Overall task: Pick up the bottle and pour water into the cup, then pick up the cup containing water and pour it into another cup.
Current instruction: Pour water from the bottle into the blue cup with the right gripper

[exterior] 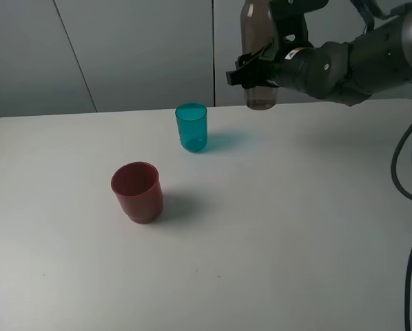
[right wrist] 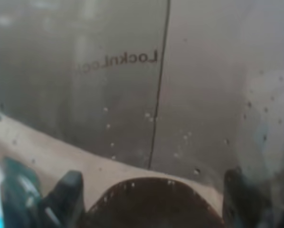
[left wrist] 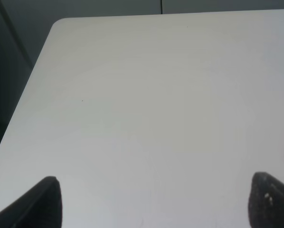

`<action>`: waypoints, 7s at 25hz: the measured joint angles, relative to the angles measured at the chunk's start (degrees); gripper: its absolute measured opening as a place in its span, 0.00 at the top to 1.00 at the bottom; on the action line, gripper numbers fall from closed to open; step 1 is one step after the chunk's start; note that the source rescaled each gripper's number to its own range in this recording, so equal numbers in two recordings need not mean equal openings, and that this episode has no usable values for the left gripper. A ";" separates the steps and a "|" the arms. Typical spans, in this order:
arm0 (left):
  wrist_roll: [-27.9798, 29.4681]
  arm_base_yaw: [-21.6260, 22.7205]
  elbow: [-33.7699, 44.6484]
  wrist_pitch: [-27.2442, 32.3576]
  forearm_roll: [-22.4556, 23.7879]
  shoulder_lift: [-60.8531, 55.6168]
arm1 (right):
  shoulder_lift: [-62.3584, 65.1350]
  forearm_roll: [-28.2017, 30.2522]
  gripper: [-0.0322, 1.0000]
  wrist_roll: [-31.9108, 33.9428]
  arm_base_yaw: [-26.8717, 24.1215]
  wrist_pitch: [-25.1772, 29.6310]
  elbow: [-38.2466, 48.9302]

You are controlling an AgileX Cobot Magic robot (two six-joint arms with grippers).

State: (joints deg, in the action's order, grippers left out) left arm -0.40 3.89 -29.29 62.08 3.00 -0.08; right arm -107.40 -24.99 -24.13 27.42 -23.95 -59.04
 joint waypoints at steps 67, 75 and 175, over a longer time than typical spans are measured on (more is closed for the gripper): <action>0.00 0.00 0.00 0.00 0.03 0.00 | -20.09 -4.74 0.95 -56.86 -2.79 -8.30 -14.28; 0.00 0.00 0.00 0.00 0.03 0.00 | -22.53 -4.74 0.95 -60.99 -1.11 -10.16 -14.28; 0.40 0.00 0.00 0.00 0.17 0.00 | -22.53 1.17 0.95 -95.59 -0.63 -19.77 -14.89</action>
State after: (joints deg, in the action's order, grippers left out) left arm 0.00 3.89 -29.29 62.08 3.17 -0.08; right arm -129.93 -23.82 -119.72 26.79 -43.72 -73.93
